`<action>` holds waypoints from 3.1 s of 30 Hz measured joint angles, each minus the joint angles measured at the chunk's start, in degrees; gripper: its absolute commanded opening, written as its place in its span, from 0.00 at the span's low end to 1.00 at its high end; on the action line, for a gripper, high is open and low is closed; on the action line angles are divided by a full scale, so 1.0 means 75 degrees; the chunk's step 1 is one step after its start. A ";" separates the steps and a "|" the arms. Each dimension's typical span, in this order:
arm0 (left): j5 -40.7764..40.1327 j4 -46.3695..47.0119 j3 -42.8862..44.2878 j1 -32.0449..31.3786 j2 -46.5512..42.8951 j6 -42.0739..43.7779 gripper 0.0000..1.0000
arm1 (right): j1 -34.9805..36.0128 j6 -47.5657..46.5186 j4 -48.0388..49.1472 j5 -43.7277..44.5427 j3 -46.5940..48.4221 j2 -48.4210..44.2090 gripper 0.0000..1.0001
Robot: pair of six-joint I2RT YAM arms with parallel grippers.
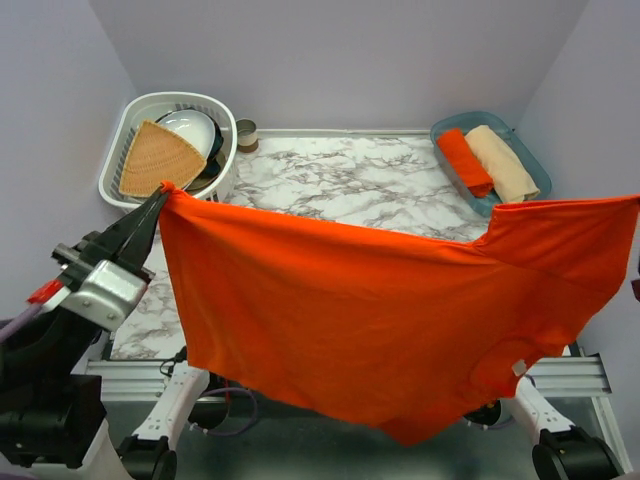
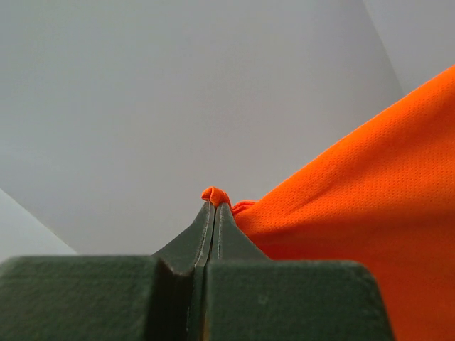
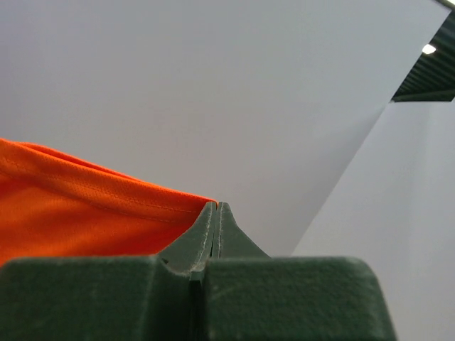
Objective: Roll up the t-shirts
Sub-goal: Flatten out the T-shirt at the center of the board, then fold the T-shirt at the center of the board.
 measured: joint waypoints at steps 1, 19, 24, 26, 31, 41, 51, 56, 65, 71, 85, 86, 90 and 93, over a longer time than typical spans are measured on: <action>0.0047 -0.0023 -0.0198 0.0000 0.0000 0.0082 0.00 | 0.0000 0.0003 0.0163 -0.0015 -0.0338 -0.0032 0.01; 0.0641 0.0533 -0.5485 -0.0367 0.3663 0.1652 0.00 | 0.0000 -0.0157 0.3853 -0.1096 -0.8390 0.2343 0.01; 0.0085 0.1096 -0.5158 -0.0664 0.6126 0.1661 0.00 | 0.0000 -0.0420 0.4890 -0.1011 -0.8842 0.4666 0.01; -0.0169 0.1148 -0.4724 -0.0676 0.6930 0.1658 0.00 | 0.0000 -0.0600 0.5117 -0.0944 -0.8533 0.5715 0.01; -0.0839 0.1445 -0.3800 -0.0662 0.8134 0.1719 0.00 | -0.0009 -0.0886 0.5269 -0.0737 -0.7061 0.7280 0.01; -0.1655 0.1784 -0.2122 -0.0662 0.9605 0.1824 0.00 | -0.0009 -0.1463 0.5659 0.0003 -0.4535 0.9506 0.01; -0.1816 0.1988 -0.1673 -0.0653 0.9897 0.1559 0.00 | -0.0015 -0.1603 0.5085 0.0294 -0.3567 0.9908 0.01; -0.1638 0.1848 -0.1979 -0.0647 0.9486 0.1941 0.00 | -0.0015 -0.1600 0.4584 0.0344 -0.4240 0.9113 0.01; -0.1390 0.1169 -0.2396 -0.0638 0.8903 0.3270 0.00 | -0.0015 -0.1498 0.3923 0.0230 -0.6304 0.6808 0.01; -0.1355 0.0589 -0.2748 -0.0638 0.8810 0.4575 0.00 | -0.0015 -0.1332 0.3599 0.0160 -0.7493 0.6030 0.01; -0.1408 0.0114 -0.4374 -0.0638 0.7877 0.6633 0.00 | 0.0070 -0.0979 0.2570 -0.0219 -0.9600 0.3488 0.01; -0.1419 0.0137 -0.4485 -0.0638 0.7860 0.6688 0.00 | 0.0111 -0.0927 0.2530 -0.0230 -0.9737 0.3416 0.01; -0.1460 0.0221 -0.4779 -0.0638 0.7825 0.6843 0.00 | 0.0277 -0.0804 0.2294 -0.0364 -1.0247 0.3130 0.01; -0.1501 0.0303 -0.5027 -0.0635 0.7659 0.7000 0.00 | 0.0370 -0.0804 0.2095 -0.0463 -1.0553 0.2888 0.01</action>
